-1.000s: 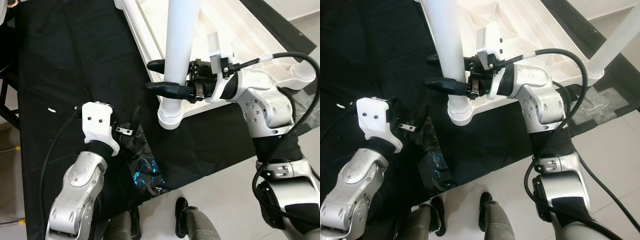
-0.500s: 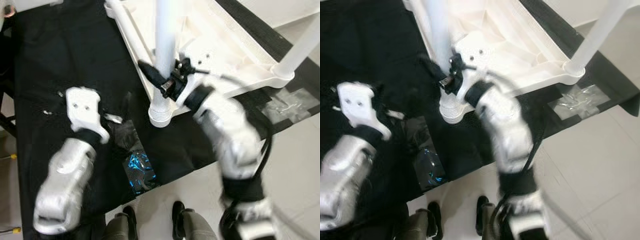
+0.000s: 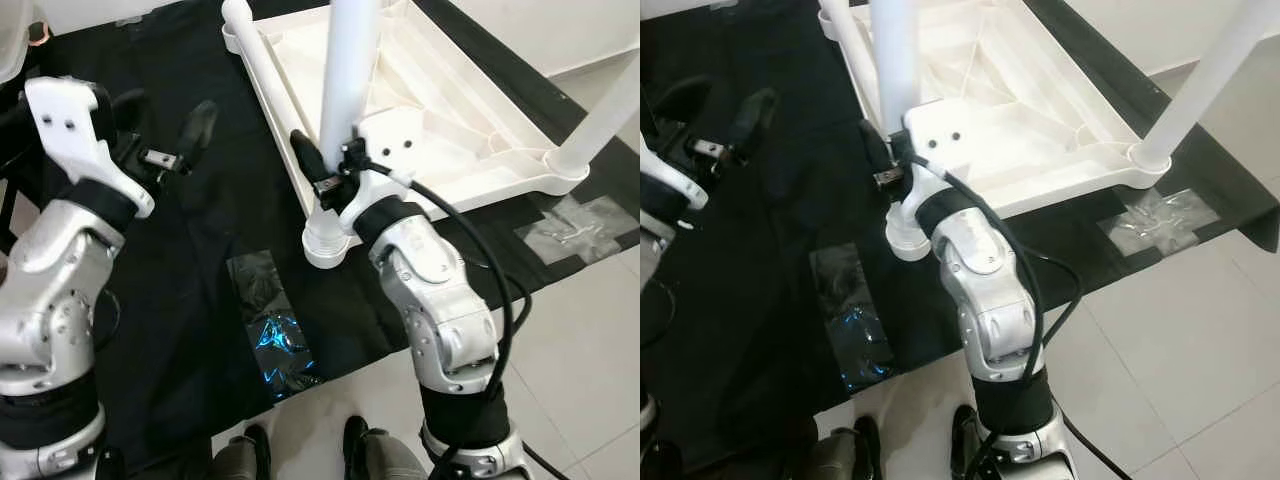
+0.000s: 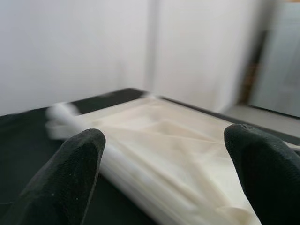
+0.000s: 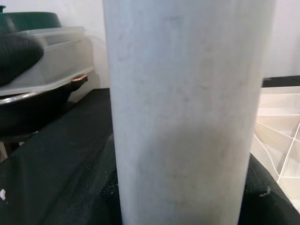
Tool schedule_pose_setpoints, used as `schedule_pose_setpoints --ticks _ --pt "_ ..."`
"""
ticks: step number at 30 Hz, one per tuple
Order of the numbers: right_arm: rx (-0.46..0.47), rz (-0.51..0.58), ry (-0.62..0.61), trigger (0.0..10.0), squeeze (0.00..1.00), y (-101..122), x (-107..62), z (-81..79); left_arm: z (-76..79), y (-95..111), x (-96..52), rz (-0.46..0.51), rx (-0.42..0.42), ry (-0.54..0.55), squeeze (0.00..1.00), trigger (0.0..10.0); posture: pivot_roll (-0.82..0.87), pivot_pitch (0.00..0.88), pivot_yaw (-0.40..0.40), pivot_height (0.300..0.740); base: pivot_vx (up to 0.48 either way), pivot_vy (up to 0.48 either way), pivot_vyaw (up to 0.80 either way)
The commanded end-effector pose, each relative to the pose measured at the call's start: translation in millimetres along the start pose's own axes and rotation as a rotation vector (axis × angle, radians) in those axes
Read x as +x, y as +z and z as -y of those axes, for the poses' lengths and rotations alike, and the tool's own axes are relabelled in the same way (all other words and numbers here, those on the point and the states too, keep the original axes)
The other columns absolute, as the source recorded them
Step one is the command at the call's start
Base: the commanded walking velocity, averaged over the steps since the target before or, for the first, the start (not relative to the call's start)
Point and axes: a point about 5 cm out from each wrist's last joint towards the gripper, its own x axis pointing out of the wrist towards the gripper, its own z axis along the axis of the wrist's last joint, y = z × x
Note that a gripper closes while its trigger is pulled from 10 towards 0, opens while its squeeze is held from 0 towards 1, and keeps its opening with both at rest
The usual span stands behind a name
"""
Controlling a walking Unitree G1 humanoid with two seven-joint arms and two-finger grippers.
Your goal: Building children table
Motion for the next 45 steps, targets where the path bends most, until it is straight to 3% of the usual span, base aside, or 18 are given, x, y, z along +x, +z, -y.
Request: schedule_pose_setpoints --ticks 1,3,5,9,18,25,32,33,37,45 --pt "0.029 -0.23 -0.004 10.0 0.0 -44.2 -3.4 -5.4 2.5 4.6 -0.3 -0.013 -0.018 -0.09 0.0 10.0 0.03 0.249 -0.011 0.74 0.0 0.0 0.0" --pt "-0.021 -0.219 0.089 10.0 0.0 -42.6 -0.1 -16.4 9.3 11.7 5.0 -0.025 -0.018 -0.226 0.0 10.0 0.02 0.239 -0.01 0.74 0.0 0.0 0.0" --pt "-0.053 -0.207 0.143 10.0 0.0 -41.5 3.6 -21.9 11.8 14.2 9.1 -0.033 -0.006 -0.293 0.0 10.0 0.02 0.23 -0.011 0.74 0.0 0.0 0.0" --pt "-0.071 -0.197 0.178 10.0 0.0 -39.9 6.8 -23.7 13.5 16.4 12.2 -0.035 -0.016 -0.338 0.0 10.0 0.02 0.225 -0.013 0.74 0.0 0.0 0.0" --pt "-0.128 -0.156 0.273 10.0 0.0 -33.6 11.2 -28.1 23.5 19.0 18.7 -0.062 -0.124 -0.449 0.0 10.0 0.02 0.217 -0.018 0.74 0.0 0.0 0.0" --pt "-0.158 -0.099 0.376 10.0 0.0 -28.7 12.1 -40.7 46.8 15.3 33.6 -0.081 -0.17 -0.552 0.0 10.0 0.02 0.202 -0.013 0.74 0.0 0.0 0.0" --pt "-0.152 -0.042 0.391 10.0 0.0 -18.2 16.0 -34.6 49.1 16.5 40.3 -0.082 -0.174 -0.555 0.0 10.0 0.02 0.197 -0.007 0.74 0.0 0.0 0.0" --pt "-0.141 -0.016 0.4 10.0 0.0 -12.2 17.3 -26.8 48.6 16.0 41.1 -0.088 -0.17 -0.549 0.0 10.0 0.02 0.192 -0.001 0.74 0.0 0.0 0.0" --pt "-0.139 0.008 0.404 10.0 0.0 -7.5 17.7 -19.8 47.6 14.6 42.2 -0.094 -0.166 -0.534 0.0 10.0 0.01 0.186 0.002 0.74 0.0 0.0 0.0" --pt "-0.169 0.009 0.428 10.0 0.0 -10.8 15.1 -20.1 45.1 11.9 45.1 -0.114 -0.147 -0.49 0.0 10.0 0.01 0.182 0.006 0.74 0.0 0.0 0.0"
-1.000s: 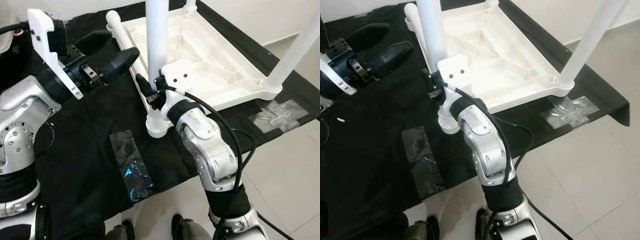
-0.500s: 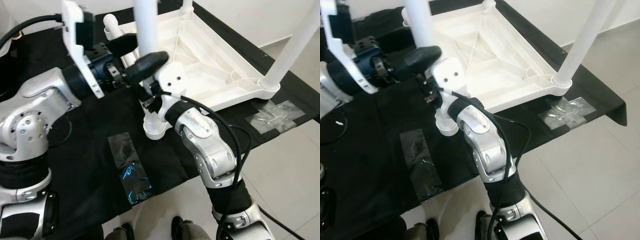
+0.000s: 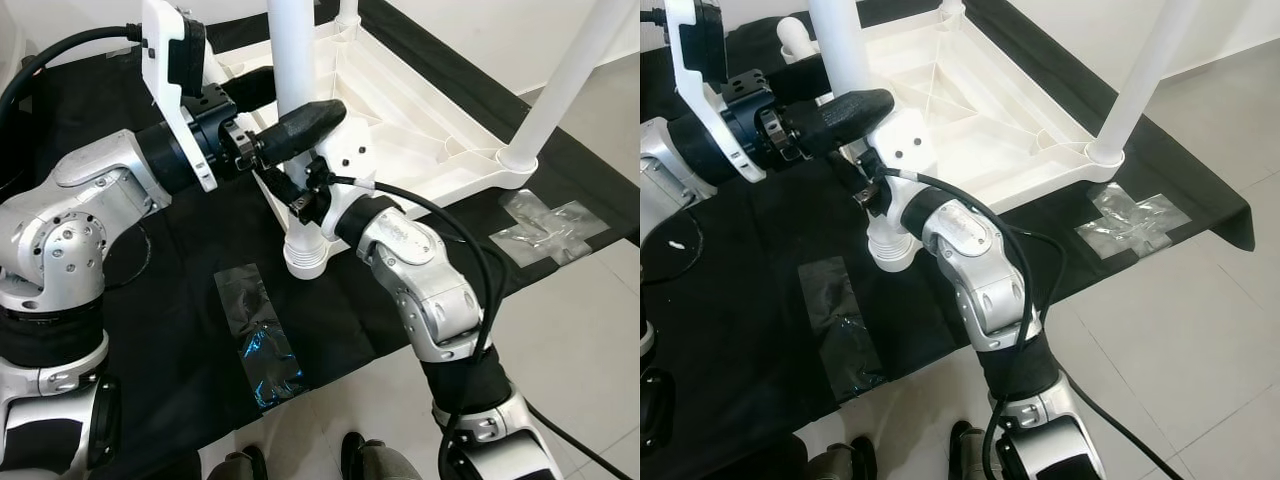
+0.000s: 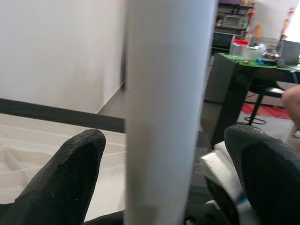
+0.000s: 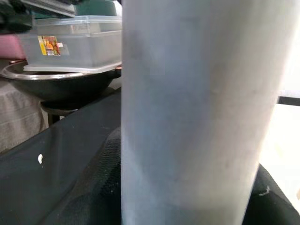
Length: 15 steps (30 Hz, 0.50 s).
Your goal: Building children table
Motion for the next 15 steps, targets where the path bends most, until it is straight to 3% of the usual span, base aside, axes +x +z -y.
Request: schedule_pose_setpoints --ticks 1,15 --pt "-0.065 -0.005 0.137 10.0 0.0 -2.5 3.4 -20.4 -0.8 -0.7 1.5 -0.018 0.007 0.009 0.0 10.0 0.01 0.18 0.008 0.74 0.0 0.0 0.0" --pt "-0.032 0.047 0.134 10.0 0.0 4.4 0.9 -8.5 -14.4 -0.8 4.6 -0.026 -0.005 0.082 0.0 10.0 0.01 0.178 0.013 0.74 0.0 0.0 0.0"
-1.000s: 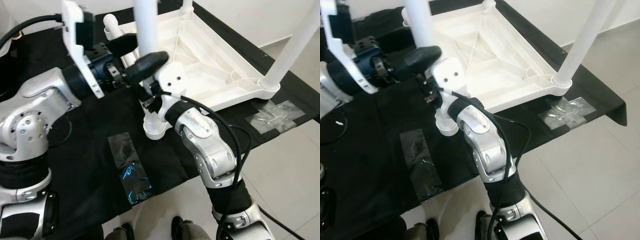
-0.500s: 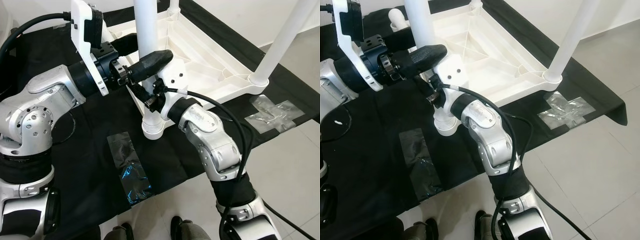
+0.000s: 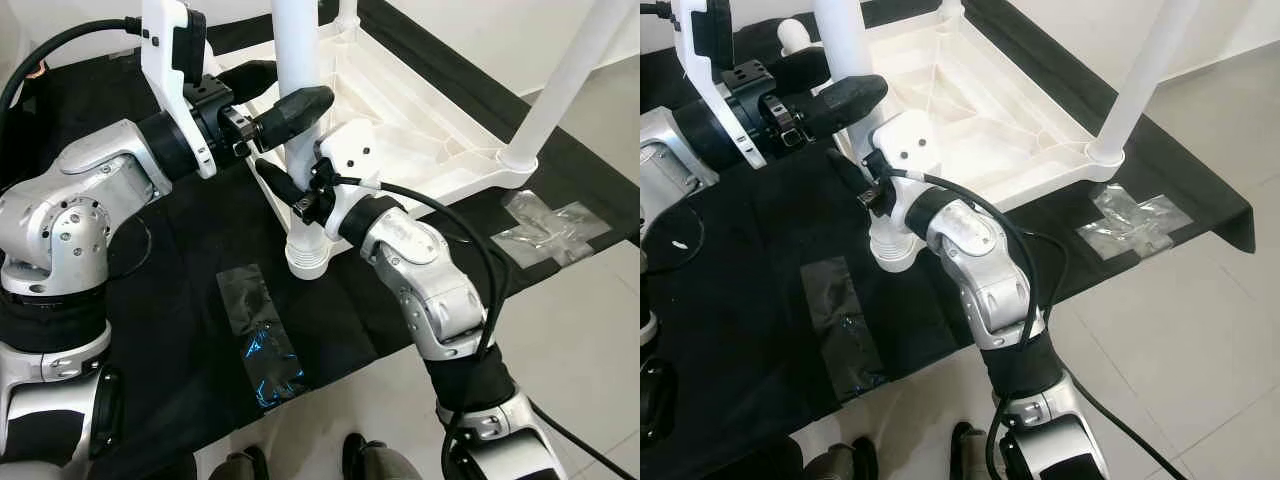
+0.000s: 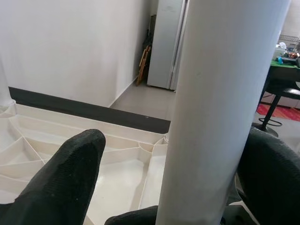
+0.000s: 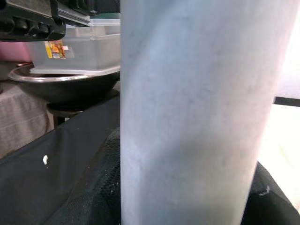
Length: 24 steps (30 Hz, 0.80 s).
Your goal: Building children table
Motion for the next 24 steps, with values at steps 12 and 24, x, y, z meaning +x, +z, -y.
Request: schedule_pose_setpoints --ticks 12,24 --pt "-0.083 0.038 0.13 10.0 0.0 8.3 2.4 -9.5 -6.0 2.7 2.4 -0.013 -0.017 0.023 0.0 0.0 0.02 0.178 0.018 0.74 0.0 0.0 0.0" --pt "-0.066 0.046 0.24 10.0 1.0 19.1 -7.1 19.4 -4.2 4.6 4.8 -0.015 0.0 0.02 0.0 0.0 0.02 0.177 0.017 0.74 0.0 0.0 0.0"
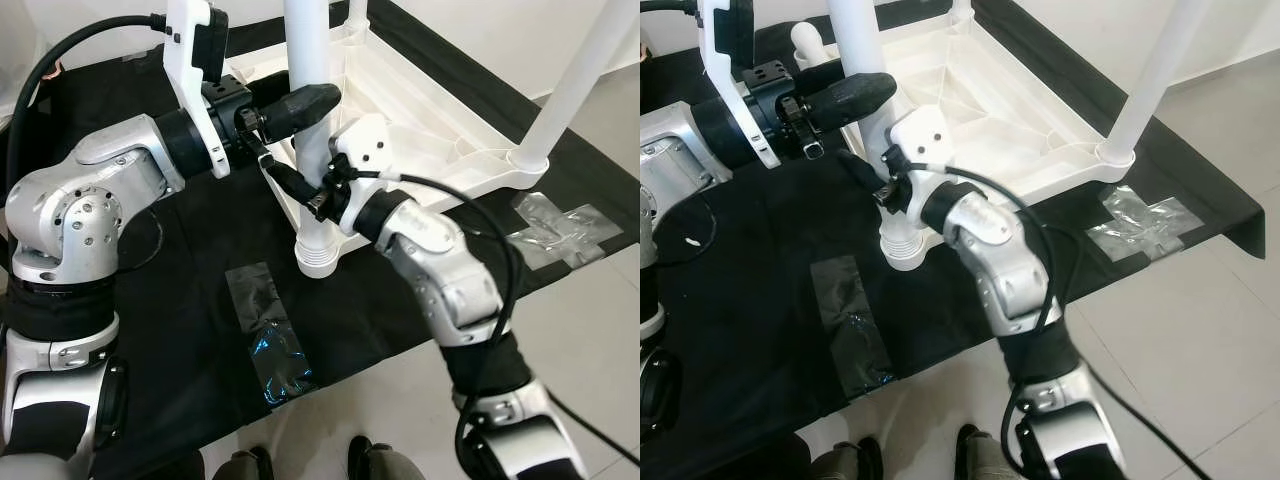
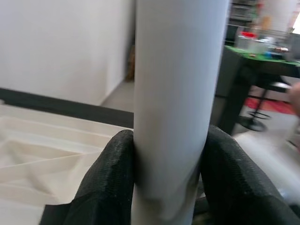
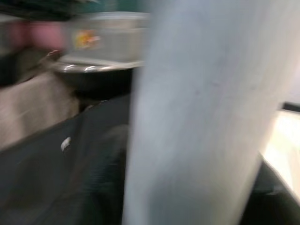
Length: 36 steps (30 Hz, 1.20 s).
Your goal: Building children table
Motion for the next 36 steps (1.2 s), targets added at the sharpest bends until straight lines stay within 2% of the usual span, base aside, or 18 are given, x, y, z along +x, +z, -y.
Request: schedule_pose_setpoints --ticks 1,4,6,9,10,11,14,18,20,25,27,36 --pt "-0.022 0.06 0.116 10.0 1.0 12.7 -2.4 1.5 -5.4 3.2 -5.7 0.005 0.013 0.05 0.0 0.0 0.02 0.178 0.017 0.74 0.0 0.0 0.0" --pt "-0.033 0.059 0.17 10.0 1.0 15.4 -9.2 11.1 -3.3 3.8 -5.6 0.005 0.017 0.045 0.0 0.0 0.02 0.18 0.016 0.74 0.0 0.0 0.0" --pt "-0.033 0.059 0.17 10.0 1.0 15.4 -9.2 11.1 -3.3 3.8 -5.6 0.005 0.017 0.045 0.0 0.0 0.02 0.18 0.016 0.74 0.0 0.0 0.0" --pt "-0.031 0.055 0.273 10.0 1.0 19.8 -19.4 25.2 -0.7 5.3 -5.4 0.01 0.019 0.036 0.0 0.0 0.03 0.192 0.013 0.74 0.0 0.0 0.0" --pt "-0.03 0.05 0.316 10.0 0.26 22.7 -22.6 33.1 0.6 6.3 -5.2 0.017 0.017 0.031 0.0 0.0 0.03 0.194 0.01 0.74 0.0 0.0 0.0" --pt "-0.029 0.048 0.339 10.0 0.0 24.9 -24.4 37.6 1.5 7.2 -5.0 0.022 0.016 0.029 0.0 0.0 0.03 0.197 0.01 0.74 0.0 0.0 0.0" --pt "-0.031 0.053 0.397 10.0 0.0 32.6 -22.2 48.9 4.2 9.7 -4.5 0.039 0.009 0.018 0.0 0.0 0.04 0.206 0.005 0.74 0.0 0.0 0.0" --pt "-0.019 0.068 0.407 10.0 0.0 35.4 -18.7 56.9 7.0 12.9 -3.7 0.066 0.001 -0.016 0.0 0.0 0.05 0.212 0.0 0.74 0.0 0.0 0.0" --pt "-0.007 0.074 0.434 10.0 0.0 35.0 -17.5 60.3 12.7 18.6 -3.7 0.103 -0.012 -0.09 0.0 0.0 0.05 0.216 -0.007 0.74 0.0 0.0 0.0" --pt "0.01 0.076 0.477 10.0 0.0 32.9 -17.0 59.6 20.0 24.7 -3.9 0.141 -0.033 -0.181 0.0 0.0 0.06 0.217 -0.012 0.74 0.0 0.0 0.0" --pt "0.026 0.071 0.531 10.0 0.0 29.0 -14.7 58.0 25.6 28.9 -2.6 0.173 -0.06 -0.25 0.0 0.0 0.06 0.218 -0.013 0.74 0.0 0.0 0.0" --pt "0.078 0.082 0.585 9.8 0.0 20.9 -8.5 51.5 28.6 35.3 2.3 0.215 -0.077 -0.275 0.0 0.0 0.04 0.221 -0.017 0.74 0.0 0.0 0.0"
